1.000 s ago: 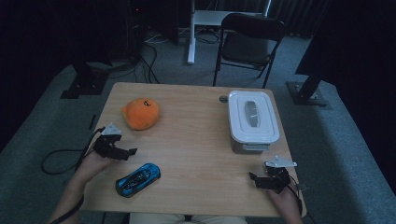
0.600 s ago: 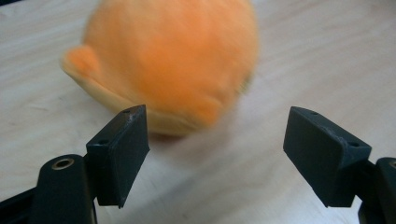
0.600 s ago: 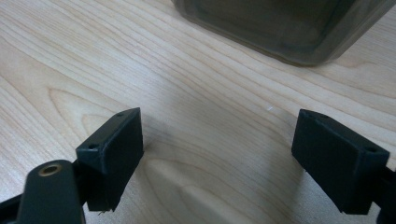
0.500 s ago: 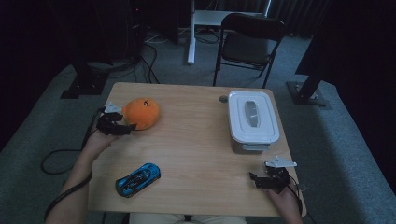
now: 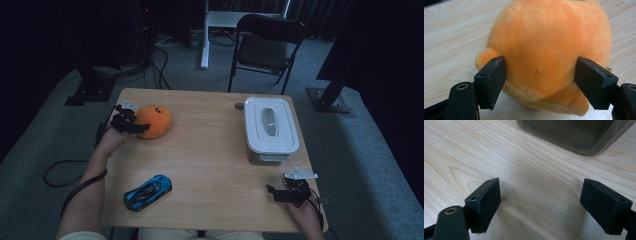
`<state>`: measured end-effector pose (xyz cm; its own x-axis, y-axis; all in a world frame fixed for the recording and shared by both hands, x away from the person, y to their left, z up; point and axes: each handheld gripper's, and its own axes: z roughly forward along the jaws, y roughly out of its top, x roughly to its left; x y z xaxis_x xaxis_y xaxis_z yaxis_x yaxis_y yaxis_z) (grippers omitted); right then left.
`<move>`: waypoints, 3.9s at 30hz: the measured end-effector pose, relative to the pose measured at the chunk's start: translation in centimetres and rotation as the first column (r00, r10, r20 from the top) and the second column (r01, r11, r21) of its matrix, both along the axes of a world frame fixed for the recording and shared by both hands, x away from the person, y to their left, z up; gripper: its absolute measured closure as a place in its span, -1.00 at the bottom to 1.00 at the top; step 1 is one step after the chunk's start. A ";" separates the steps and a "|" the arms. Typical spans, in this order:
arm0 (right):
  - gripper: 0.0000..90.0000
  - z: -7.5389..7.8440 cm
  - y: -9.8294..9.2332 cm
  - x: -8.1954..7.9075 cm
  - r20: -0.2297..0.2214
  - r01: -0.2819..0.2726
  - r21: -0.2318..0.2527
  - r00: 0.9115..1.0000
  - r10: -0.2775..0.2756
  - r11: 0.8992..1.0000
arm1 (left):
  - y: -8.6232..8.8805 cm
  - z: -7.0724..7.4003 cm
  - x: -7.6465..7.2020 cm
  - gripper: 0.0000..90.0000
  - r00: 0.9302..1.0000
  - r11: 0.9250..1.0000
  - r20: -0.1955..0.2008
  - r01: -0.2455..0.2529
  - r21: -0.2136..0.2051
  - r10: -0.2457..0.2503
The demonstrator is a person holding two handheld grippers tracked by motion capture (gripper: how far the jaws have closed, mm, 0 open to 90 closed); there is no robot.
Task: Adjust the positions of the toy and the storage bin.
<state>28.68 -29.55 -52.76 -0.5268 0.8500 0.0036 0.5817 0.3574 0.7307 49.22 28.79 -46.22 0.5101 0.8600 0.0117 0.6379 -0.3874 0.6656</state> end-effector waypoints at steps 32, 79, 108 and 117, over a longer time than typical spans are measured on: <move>-0.64 0.0 0.0 0.0 0.002 0.005 -0.001 1.000 -0.005 1.000 | -0.9 2.6 -10.7 0.67 0.988 0.989 0.060 -0.147 0.036 0.144; -0.70 0.0 -0.1 0.1 -0.006 0.025 -0.001 1.000 -0.025 1.000 | -4.7 -0.9 -21.0 -0.96 0.999 0.999 0.053 0.005 -0.035 -0.003; -0.69 0.0 -0.2 -0.3 -0.010 0.010 0.011 1.000 -0.010 1.000 | -11.3 -1.7 -18.4 -0.96 0.986 0.983 0.052 0.160 -0.086 -0.156; -0.69 0.7 -1.4 -1.1 0.024 0.036 0.009 0.999 -0.037 0.999 | -13.8 -1.8 -17.2 -0.96 0.980 0.975 0.041 0.199 -0.100 -0.196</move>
